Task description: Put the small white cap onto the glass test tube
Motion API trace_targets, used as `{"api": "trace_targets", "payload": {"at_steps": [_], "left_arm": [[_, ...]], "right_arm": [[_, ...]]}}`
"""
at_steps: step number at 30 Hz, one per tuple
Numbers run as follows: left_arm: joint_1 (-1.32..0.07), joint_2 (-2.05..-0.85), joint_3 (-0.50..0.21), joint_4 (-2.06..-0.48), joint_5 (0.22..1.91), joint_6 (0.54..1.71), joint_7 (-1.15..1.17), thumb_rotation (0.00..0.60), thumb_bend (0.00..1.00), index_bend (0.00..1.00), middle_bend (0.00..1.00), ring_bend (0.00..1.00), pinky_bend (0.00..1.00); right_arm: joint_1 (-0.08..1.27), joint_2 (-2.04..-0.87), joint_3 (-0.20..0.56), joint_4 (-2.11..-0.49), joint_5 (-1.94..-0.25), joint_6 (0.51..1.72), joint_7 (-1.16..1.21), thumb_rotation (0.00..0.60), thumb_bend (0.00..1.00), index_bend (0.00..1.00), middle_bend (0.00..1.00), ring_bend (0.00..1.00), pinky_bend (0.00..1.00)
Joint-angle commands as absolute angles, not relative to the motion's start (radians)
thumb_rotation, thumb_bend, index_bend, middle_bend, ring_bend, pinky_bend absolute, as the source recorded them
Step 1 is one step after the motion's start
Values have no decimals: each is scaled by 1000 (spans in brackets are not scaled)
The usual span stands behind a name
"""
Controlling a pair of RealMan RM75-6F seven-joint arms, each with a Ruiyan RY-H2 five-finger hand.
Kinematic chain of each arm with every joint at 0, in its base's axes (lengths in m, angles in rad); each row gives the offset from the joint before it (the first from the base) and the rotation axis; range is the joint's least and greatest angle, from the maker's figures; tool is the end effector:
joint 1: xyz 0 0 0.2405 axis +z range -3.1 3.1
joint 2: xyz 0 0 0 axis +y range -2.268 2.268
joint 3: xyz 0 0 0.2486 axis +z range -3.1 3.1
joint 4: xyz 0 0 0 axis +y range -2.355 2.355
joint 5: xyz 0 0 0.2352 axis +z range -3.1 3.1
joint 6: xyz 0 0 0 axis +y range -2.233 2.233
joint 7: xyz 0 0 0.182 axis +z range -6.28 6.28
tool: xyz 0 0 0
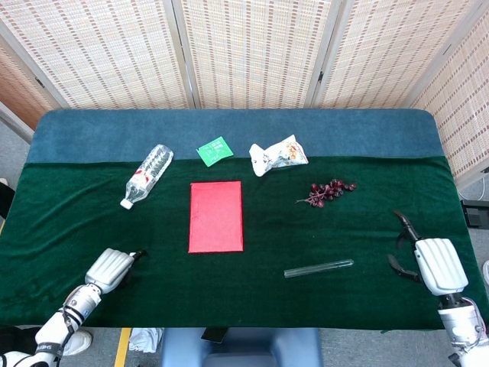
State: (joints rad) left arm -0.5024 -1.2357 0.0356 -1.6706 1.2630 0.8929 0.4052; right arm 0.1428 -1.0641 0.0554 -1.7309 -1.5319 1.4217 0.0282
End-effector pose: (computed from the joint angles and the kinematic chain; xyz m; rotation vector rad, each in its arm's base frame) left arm -0.2561 0.2805 -0.0118 -2.0278 -0.9361 -0.4950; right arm -0.2773 -0.2358 0.1259 1.4595 -0.9674 1.0024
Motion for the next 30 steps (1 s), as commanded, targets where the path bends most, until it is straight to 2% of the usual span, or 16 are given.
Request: {"api": "trace_targets", "payload": {"at_steps": [1, 30], "left_arm": [[-508, -1238, 39, -1670, 1251, 887, 413, 600, 736, 241, 1000, 856, 748], [-468, -1168, 58, -1677, 1215, 940, 326, 600, 736, 268, 1000, 856, 751]], "right_arm": [[142, -1064, 56, -1730, -1531, 1421, 30, 549, 404, 71, 568, 739, 695], [148, -1064, 58, -1751, -1542, 1425, 9, 550, 404, 58, 568, 758, 695]]}}
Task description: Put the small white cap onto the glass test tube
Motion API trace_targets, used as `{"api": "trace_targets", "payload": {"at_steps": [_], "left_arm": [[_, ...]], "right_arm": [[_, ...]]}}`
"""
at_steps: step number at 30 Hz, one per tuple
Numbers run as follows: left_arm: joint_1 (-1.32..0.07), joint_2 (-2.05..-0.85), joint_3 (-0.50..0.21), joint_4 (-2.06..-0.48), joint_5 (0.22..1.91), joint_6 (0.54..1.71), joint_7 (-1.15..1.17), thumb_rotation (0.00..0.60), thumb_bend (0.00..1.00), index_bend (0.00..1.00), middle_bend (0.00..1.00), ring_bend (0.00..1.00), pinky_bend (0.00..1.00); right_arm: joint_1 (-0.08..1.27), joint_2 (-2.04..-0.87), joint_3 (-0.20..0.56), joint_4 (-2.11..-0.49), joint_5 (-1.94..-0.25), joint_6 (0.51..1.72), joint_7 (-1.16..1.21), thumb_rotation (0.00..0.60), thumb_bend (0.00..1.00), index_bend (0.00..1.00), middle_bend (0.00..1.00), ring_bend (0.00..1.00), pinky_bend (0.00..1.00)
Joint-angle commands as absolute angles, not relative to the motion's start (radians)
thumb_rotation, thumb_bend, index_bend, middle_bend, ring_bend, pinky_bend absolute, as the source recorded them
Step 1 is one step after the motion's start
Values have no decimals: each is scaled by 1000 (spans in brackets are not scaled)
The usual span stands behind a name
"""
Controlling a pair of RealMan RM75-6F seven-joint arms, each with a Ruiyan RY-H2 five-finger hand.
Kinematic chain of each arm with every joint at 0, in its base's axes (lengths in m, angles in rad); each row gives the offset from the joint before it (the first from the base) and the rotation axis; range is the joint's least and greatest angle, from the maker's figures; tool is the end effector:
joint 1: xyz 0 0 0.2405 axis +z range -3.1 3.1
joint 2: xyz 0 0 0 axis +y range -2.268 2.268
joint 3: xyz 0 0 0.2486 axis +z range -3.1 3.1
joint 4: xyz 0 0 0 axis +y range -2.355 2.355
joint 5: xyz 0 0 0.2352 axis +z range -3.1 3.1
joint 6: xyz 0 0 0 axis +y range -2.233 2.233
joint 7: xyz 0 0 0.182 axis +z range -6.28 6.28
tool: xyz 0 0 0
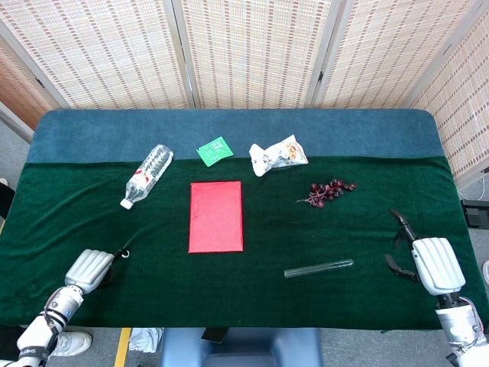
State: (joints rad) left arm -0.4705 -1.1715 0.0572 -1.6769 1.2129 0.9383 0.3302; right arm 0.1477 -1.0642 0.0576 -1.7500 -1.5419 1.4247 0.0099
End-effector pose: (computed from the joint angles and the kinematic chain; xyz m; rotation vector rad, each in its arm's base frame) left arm -0.2856 0.2771 0.0171 -1.8984 -1.0257 -0.4689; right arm -0.2693 -0.2368 0.1244 1.4709 -0.9556 1.0162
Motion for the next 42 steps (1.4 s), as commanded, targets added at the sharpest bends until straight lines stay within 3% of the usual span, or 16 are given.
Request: {"api": "trace_targets", "payload": {"at_steps": [1, 23, 24, 28, 31, 34, 42], "left_arm": [[-468, -1167, 59, -1677, 1215, 940, 325, 600, 737, 269, 1000, 856, 751], [-453, -1118, 40, -1734, 1254, 1001, 291, 600, 734, 243, 1000, 844, 751], [-451, -1115, 34, -1736, 1266, 1012, 277, 600, 713, 236, 1000, 834, 751], [-445, -1131, 9, -1714, 1300, 1058, 245, 600, 404, 218, 1000, 818, 751], [-449, -1154, -2, -1685, 1313, 1068, 239, 600, 236, 219, 1000, 816, 751], [-464, -1174, -7, -1656, 1321, 1050, 240, 600, 187, 259, 1000, 825, 770], [-492, -1237, -7, -1585, 1306, 994, 266, 600, 216, 386, 1000, 866, 805]], "right_arm": [[147, -1064, 57, -1751, -1542, 1425, 9, 550, 404, 58, 568, 758, 695], [140, -1061, 57, -1740, -1544, 1438, 29, 550, 405, 55, 568, 757, 695], [140, -1061, 57, -1739, -1544, 1439, 30, 550, 404, 55, 568, 756, 696], [138, -1060, 56, -1736, -1547, 1441, 36, 547, 404, 55, 568, 756, 701], [137, -1059, 55, -1733, -1547, 1443, 42, 549, 404, 55, 568, 756, 701], [133, -1058, 55, -1728, -1547, 1447, 50, 552, 404, 55, 569, 758, 704], [129, -1057, 53, -1714, -1547, 1451, 70, 549, 405, 55, 574, 762, 709]]}}
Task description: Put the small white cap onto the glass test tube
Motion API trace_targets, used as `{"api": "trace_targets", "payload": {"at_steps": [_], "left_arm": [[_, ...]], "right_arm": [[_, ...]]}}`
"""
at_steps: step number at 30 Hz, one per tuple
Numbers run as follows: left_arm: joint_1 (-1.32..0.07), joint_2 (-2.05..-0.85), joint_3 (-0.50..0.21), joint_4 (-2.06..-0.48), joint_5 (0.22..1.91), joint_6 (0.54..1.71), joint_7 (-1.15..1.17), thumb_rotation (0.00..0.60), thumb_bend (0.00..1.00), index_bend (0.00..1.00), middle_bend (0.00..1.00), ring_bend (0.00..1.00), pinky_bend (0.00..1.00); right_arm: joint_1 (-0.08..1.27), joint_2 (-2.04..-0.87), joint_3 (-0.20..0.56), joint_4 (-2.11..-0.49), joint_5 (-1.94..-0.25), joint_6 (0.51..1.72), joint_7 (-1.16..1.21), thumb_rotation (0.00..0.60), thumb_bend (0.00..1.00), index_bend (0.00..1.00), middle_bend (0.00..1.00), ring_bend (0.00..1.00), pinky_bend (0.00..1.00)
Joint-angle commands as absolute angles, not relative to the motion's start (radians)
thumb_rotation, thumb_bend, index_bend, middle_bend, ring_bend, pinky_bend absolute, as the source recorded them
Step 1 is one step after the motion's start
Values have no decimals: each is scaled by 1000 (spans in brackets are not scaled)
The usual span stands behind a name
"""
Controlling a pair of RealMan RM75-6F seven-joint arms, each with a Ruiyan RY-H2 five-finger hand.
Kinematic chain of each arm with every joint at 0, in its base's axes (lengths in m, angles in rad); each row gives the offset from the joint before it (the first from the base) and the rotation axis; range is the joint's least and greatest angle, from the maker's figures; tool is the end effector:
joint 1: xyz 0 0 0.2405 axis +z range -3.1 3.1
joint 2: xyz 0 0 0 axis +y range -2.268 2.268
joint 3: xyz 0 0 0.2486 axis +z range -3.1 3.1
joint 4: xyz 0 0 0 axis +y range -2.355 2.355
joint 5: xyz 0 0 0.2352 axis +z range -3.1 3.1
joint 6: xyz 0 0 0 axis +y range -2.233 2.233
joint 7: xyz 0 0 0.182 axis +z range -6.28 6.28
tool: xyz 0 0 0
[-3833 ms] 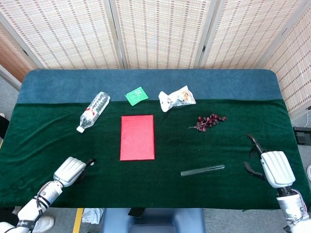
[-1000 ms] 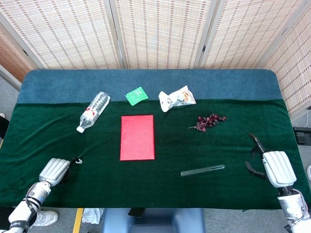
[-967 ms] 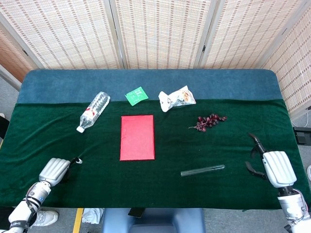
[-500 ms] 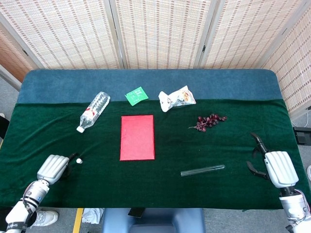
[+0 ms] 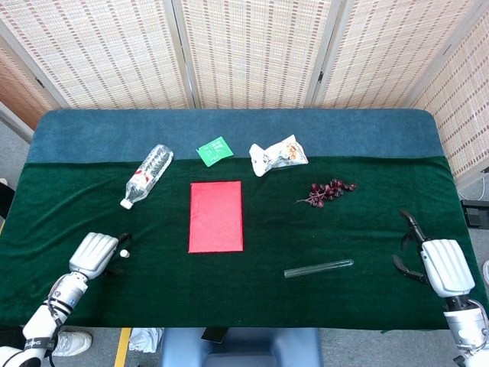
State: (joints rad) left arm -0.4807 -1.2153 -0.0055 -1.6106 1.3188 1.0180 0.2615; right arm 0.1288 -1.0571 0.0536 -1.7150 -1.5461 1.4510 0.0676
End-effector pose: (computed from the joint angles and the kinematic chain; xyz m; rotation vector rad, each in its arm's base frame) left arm -0.2598 0.3067 0.0254 -1.8682 -0.9076 -0.6515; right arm -0.2811 -0.2321 0.1334 1.4385 -0.9637 1.0282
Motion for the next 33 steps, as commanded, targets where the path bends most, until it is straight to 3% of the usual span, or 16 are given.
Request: {"api": "trace_targets", "payload": {"at_steps": [1, 10, 33], "left_arm": [[-495, -1242, -7, -1578, 1298, 986, 269, 600, 223, 395, 1000, 868, 806], [-509, -1278, -19, -1528, 1247, 954, 280, 600, 336, 446, 1000, 878, 812], [-512, -1326, -22, -1446, 1220, 935, 252, 600, 376, 496, 1000, 881, 813]], "right_arm": [[129, -1057, 53, -1713, -1548, 1450, 72, 549, 405, 55, 574, 762, 709], [130, -1057, 52, -1708, -1546, 1444, 78, 550, 405, 53, 575, 761, 709], [132, -1057, 54, -1713, -1537, 1436, 67, 550, 404, 53, 575, 761, 709]]}}
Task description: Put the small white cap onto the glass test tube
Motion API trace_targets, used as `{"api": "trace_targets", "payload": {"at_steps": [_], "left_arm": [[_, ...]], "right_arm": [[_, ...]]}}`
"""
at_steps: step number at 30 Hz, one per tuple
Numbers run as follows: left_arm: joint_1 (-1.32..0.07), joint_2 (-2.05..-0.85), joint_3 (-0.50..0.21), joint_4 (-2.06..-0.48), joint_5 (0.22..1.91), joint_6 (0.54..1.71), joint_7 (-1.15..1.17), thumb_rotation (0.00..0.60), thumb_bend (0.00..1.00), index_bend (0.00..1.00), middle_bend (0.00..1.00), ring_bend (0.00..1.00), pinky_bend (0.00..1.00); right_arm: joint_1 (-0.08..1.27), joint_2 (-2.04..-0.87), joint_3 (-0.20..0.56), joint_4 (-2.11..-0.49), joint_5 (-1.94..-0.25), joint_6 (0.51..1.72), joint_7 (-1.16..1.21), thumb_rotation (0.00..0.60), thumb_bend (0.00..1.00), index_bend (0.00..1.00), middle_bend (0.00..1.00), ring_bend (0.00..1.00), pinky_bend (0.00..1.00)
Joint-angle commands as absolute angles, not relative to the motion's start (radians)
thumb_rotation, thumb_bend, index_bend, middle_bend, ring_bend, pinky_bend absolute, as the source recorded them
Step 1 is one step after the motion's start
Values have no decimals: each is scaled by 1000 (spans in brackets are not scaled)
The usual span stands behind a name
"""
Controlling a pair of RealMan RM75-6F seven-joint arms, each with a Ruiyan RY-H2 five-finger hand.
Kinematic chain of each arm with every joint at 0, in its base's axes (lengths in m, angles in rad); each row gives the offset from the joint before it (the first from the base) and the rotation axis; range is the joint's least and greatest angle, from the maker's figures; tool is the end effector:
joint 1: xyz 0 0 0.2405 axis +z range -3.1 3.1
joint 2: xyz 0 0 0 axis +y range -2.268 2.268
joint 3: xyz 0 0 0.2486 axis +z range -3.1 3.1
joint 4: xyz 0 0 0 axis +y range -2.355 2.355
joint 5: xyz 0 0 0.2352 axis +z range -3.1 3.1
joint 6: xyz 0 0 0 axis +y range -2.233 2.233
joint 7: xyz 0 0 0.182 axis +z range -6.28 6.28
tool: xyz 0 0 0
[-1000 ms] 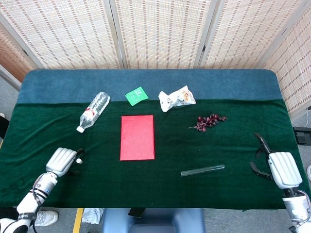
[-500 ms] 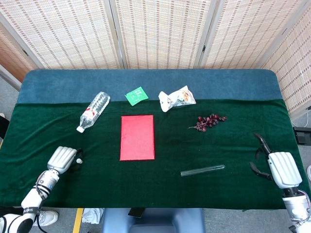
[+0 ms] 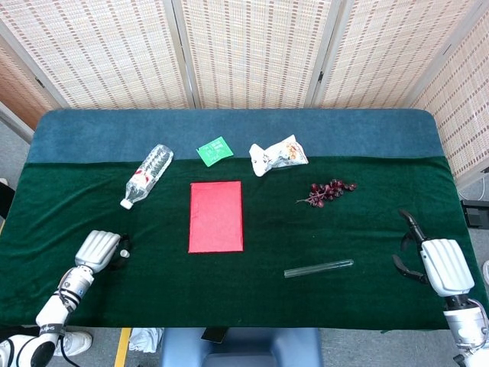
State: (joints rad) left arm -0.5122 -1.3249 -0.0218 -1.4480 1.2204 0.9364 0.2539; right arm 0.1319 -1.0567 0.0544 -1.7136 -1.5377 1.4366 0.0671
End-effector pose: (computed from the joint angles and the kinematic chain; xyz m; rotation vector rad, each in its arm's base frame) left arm -0.2872 0.3277 0.0021 -1.8300 -0.9692 -0.5669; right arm -0.2830 -0.2333 0.1319 1.4414 -0.9737 1.0156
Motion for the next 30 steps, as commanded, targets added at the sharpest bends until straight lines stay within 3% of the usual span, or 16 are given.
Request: {"api": "trace_targets", "payload": {"at_steps": [1, 30], "left_arm": [[-512, -1327, -22, -1445, 1220, 935, 249, 600, 378, 501, 1000, 881, 813], [-515, -1338, -29, -1419, 1228, 928, 199, 600, 471, 575, 1000, 891, 813]], "right_arm": [[132, -1058, 55, -1713, -1537, 1436, 66, 550, 404, 53, 575, 761, 709], [136, -1057, 58, -1715, -1531, 1429, 62, 550, 404, 51, 575, 762, 710]]}}
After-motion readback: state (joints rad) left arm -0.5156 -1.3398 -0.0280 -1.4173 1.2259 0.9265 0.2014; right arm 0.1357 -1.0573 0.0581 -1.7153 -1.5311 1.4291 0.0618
